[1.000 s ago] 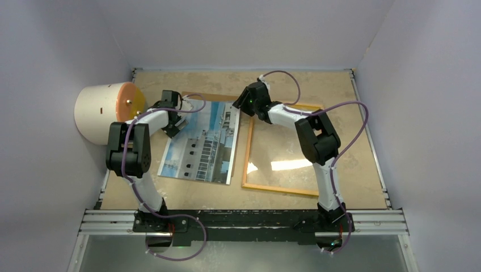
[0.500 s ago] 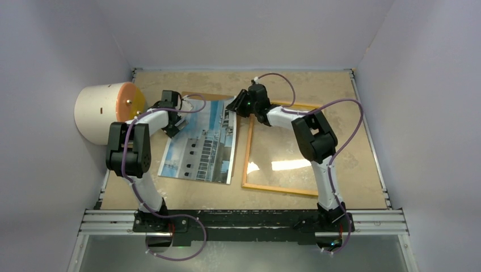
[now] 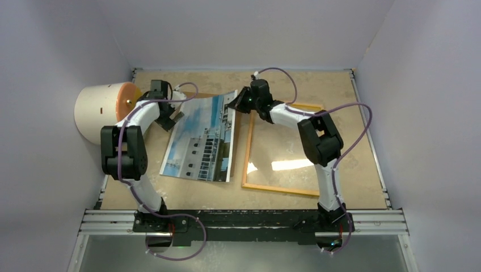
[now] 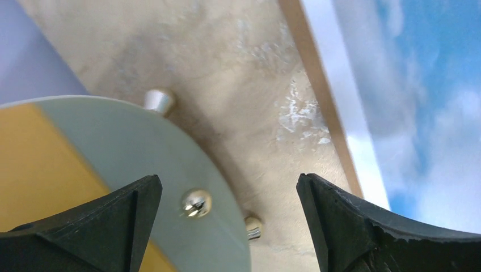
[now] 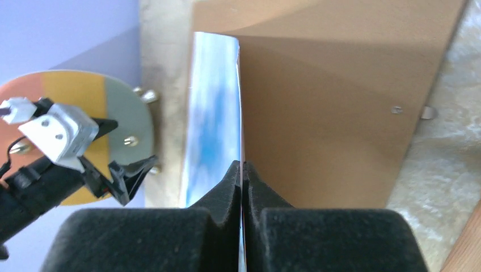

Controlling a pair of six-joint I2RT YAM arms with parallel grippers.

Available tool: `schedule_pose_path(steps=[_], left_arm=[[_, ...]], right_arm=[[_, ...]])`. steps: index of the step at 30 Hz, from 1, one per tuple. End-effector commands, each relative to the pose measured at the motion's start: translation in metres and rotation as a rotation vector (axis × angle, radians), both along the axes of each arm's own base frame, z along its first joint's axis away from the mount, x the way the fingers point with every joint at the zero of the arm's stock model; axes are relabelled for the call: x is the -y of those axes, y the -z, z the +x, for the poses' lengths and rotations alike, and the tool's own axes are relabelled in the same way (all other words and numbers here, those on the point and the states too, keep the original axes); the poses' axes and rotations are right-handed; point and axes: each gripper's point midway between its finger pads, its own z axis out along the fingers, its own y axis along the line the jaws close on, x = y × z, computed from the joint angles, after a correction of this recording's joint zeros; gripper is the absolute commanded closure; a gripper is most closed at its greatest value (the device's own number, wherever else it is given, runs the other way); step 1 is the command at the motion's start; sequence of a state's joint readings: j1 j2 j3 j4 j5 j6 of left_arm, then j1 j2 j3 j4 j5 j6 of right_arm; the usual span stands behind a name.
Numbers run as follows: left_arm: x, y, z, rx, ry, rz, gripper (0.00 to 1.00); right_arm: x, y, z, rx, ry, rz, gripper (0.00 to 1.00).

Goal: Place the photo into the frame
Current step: Pick up the photo at the center of the board, then turn over the photo from the photo frame.

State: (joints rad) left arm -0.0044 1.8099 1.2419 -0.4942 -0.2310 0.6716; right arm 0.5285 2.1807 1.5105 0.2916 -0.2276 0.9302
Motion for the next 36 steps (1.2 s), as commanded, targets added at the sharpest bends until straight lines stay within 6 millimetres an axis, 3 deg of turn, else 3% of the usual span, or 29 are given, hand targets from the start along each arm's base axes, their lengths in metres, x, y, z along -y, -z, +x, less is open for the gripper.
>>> schedule_pose_path(steps=[1, 3, 5, 6, 10, 15, 17, 19, 22, 26, 30, 33, 36], left_arm=[[0.019, -0.076, 0.008, 0.123, 0.019, -0.124, 0.00], [0.026, -0.083, 0.002, 0.119, 0.028, -0.164, 0.00], [0.032, -0.081, -0.007, 0.103, 0.039, -0.192, 0.00], [0.035, -0.076, -0.013, 0.087, 0.045, -0.203, 0.00], [0.046, -0.063, -0.033, 0.052, 0.074, -0.225, 0.00], [0.061, -0.059, -0.039, 0.056, 0.110, -0.232, 0.00], [0.064, -0.058, -0.039, 0.055, 0.116, -0.232, 0.00], [0.066, -0.058, -0.037, 0.055, 0.114, -0.237, 0.00], [0.067, -0.060, -0.035, 0.063, 0.108, -0.243, 0.00], [0.067, -0.062, -0.037, 0.067, 0.109, -0.242, 0.00], [0.064, -0.059, -0.039, 0.071, 0.109, -0.226, 0.00], [0.062, -0.059, -0.039, 0.072, 0.103, -0.217, 0.00], [0.061, -0.061, -0.038, 0.079, 0.102, -0.213, 0.00]], right_arm=[[0.006, -0.142, -0.004, 0.238, -0.062, 0.108, 1.00], [0.019, -0.174, -0.015, 0.287, -0.091, 0.117, 1.00], [0.047, -0.208, -0.027, 0.332, -0.086, 0.091, 1.00], [0.064, -0.216, -0.033, 0.335, -0.074, 0.057, 1.00], [0.165, -0.238, -0.066, 0.338, 0.077, -0.050, 1.00], [0.306, -0.256, -0.108, 0.344, 0.455, -0.310, 1.00], [0.346, -0.260, -0.124, 0.282, 0.575, -0.462, 1.00], [0.371, -0.279, -0.132, 0.287, 0.680, -0.547, 1.00], [0.391, -0.321, -0.131, 0.361, 0.790, -0.592, 1.00], [0.368, -0.332, -0.101, 0.358, 0.707, -0.664, 1.00], [0.304, -0.297, -0.078, 0.293, 0.542, -0.910, 1.00], [0.280, -0.259, -0.071, 0.230, 0.487, -1.066, 1.00], [0.267, -0.216, -0.065, 0.161, 0.452, -1.061, 1.00]])
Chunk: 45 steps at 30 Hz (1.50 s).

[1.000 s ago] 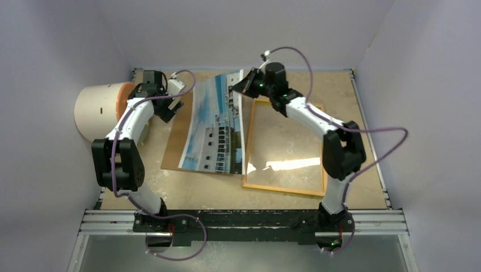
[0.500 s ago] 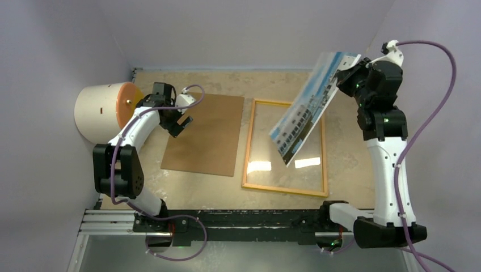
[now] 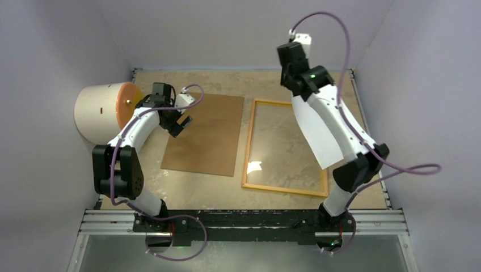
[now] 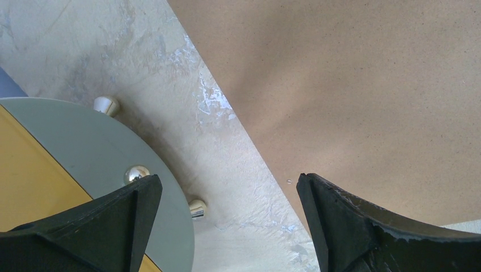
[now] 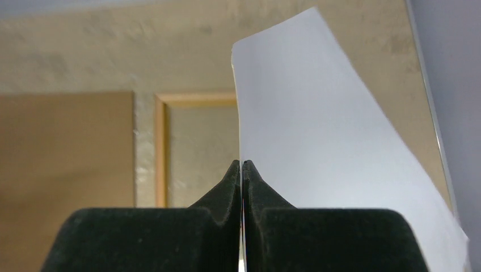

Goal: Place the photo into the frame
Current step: Turn over the photo from the photo frame.

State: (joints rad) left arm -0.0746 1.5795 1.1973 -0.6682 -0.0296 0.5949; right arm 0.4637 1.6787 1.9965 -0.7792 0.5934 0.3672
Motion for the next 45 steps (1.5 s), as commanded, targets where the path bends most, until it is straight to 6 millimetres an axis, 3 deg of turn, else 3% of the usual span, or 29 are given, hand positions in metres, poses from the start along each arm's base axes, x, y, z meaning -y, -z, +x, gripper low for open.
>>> schedule_pose_path(steps=[1, 7, 12, 20, 27, 30, 35, 45], left_arm=[[-0.001, -0.018, 0.005, 0.068, -0.009, -0.002, 0.00], [-0.002, -0.020, 0.005, 0.073, -0.011, 0.003, 0.00], [-0.004, -0.020, 0.004, 0.077, -0.009, 0.013, 0.00], [-0.006, -0.020, 0.003, 0.076, -0.004, 0.025, 0.00], [-0.007, -0.018, 0.001, 0.078, -0.001, 0.031, 0.00], [-0.008, -0.016, 0.002, 0.075, -0.001, 0.037, 0.00], [-0.008, -0.015, 0.002, 0.072, -0.001, 0.042, 0.00], [-0.009, -0.011, 0.003, 0.062, -0.002, 0.044, 0.00]], right_arm=[[0.013, 0.061, -0.016, -0.162, 0.080, -0.101, 1.00], [-0.018, 0.137, -0.023, -0.327, 0.148, 0.146, 1.00], [-0.031, 0.162, -0.033, -0.383, 0.278, 0.320, 1.00], [-0.025, 0.162, -0.027, -0.268, 0.443, 0.460, 1.00], [-0.019, 0.159, -0.002, -0.191, 0.365, 0.362, 1.00], [-0.030, 0.157, 0.010, -0.169, 0.236, 0.333, 1.00], [-0.035, 0.164, 0.016, -0.177, 0.119, 0.256, 1.00], [-0.031, 0.177, 0.017, -0.203, 0.094, 0.187, 1.00]])
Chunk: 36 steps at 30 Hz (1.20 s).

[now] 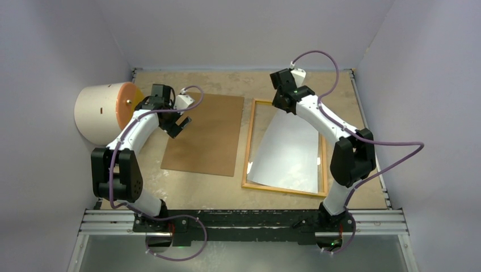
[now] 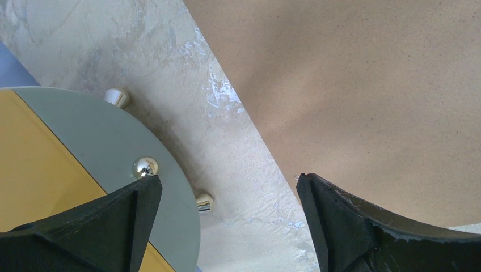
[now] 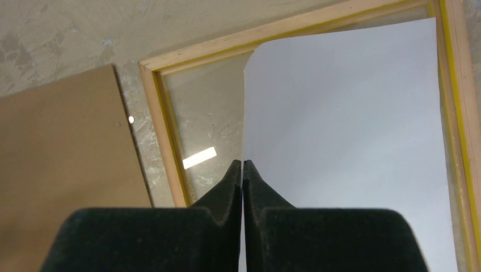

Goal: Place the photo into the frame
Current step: Turn over the photo from the photo frame.

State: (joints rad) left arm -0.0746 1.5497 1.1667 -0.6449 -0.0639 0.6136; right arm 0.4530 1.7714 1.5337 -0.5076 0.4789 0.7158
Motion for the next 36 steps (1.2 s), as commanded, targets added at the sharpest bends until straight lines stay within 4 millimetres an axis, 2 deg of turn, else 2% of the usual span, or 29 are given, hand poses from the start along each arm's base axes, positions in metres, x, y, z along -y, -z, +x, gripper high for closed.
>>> schedule_pose_path(steps=[1, 3, 9, 18, 21, 28, 36], left_arm=[[-0.002, -0.007, 0.005, 0.036, -0.001, 0.006, 0.00], [-0.002, -0.007, 0.005, 0.036, -0.002, 0.007, 0.00], [-0.002, -0.006, 0.007, 0.034, -0.001, 0.010, 0.00], [-0.002, -0.003, 0.007, 0.025, 0.000, 0.008, 0.00], [-0.002, -0.003, 0.007, 0.026, 0.002, 0.010, 0.00], [-0.002, -0.001, 0.007, 0.025, 0.003, 0.010, 0.00], [-0.001, -0.002, 0.007, 0.021, 0.006, 0.005, 0.00]], right_arm=[[0.000, -0.006, 0.008, 0.034, -0.051, -0.032, 1.00], [-0.008, -0.006, 0.011, 0.034, -0.102, -0.021, 1.00], [-0.007, 0.003, 0.012, 0.007, -0.099, -0.045, 1.00], [0.024, 0.013, 0.004, -0.033, 0.096, -0.064, 1.00], [0.027, 0.012, 0.002, -0.021, 0.138, -0.046, 1.00], [0.029, 0.007, 0.006, 0.006, 0.137, -0.045, 1.00], [0.025, 0.020, 0.009, -0.027, 0.118, -0.033, 0.99]])
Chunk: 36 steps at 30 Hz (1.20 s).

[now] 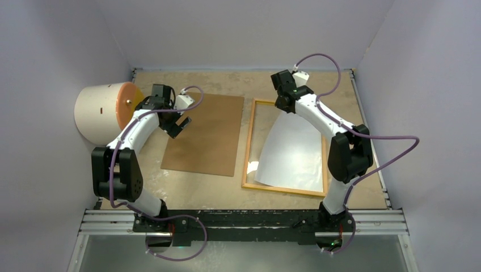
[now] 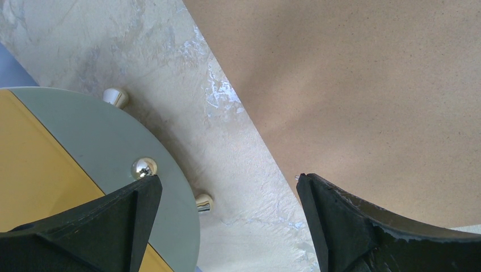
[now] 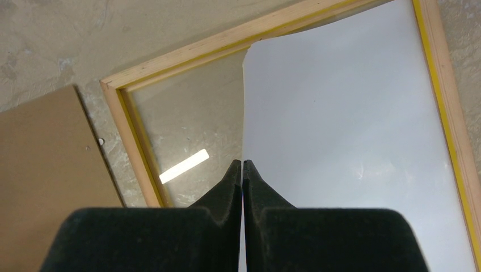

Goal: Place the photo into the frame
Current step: Turn over the photo from the photo frame.

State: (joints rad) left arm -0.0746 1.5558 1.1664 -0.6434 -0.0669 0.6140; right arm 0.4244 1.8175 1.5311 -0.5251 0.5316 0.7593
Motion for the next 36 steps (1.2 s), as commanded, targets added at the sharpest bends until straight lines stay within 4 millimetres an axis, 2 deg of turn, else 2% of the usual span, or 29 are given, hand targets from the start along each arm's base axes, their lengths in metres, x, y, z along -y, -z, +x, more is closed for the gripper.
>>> schedule_pose_path(steps=[1, 3, 6, 9, 17, 29, 36], left_arm=[[0.000, -0.004, 0.006, 0.027, 0.008, 0.001, 0.00], [-0.001, -0.005, 0.006, 0.027, 0.009, 0.004, 0.00], [-0.001, -0.005, 0.005, 0.027, 0.015, 0.009, 0.00], [-0.001, -0.005, 0.004, 0.025, 0.019, 0.010, 0.00], [-0.001, -0.006, 0.004, 0.030, 0.016, 0.010, 0.00], [-0.018, -0.014, 0.021, 0.077, -0.049, 0.056, 0.00], [-0.051, -0.015, 0.054, 0.156, -0.214, 0.165, 0.03]], right_arm=[[0.002, 0.002, 0.005, 0.002, 0.023, 0.010, 0.96], [-0.002, 0.005, 0.007, -0.009, 0.009, 0.025, 0.86], [-0.009, 0.006, 0.009, -0.005, -0.005, 0.066, 0.67], [-0.016, -0.002, 0.013, 0.037, -0.029, 0.116, 0.47], [-0.031, -0.010, 0.017, 0.060, -0.080, 0.192, 0.03], [-0.056, -0.030, 0.022, 0.127, -0.164, 0.329, 0.01], [-0.127, -0.014, -0.009, 0.073, -0.280, 0.463, 0.01]])
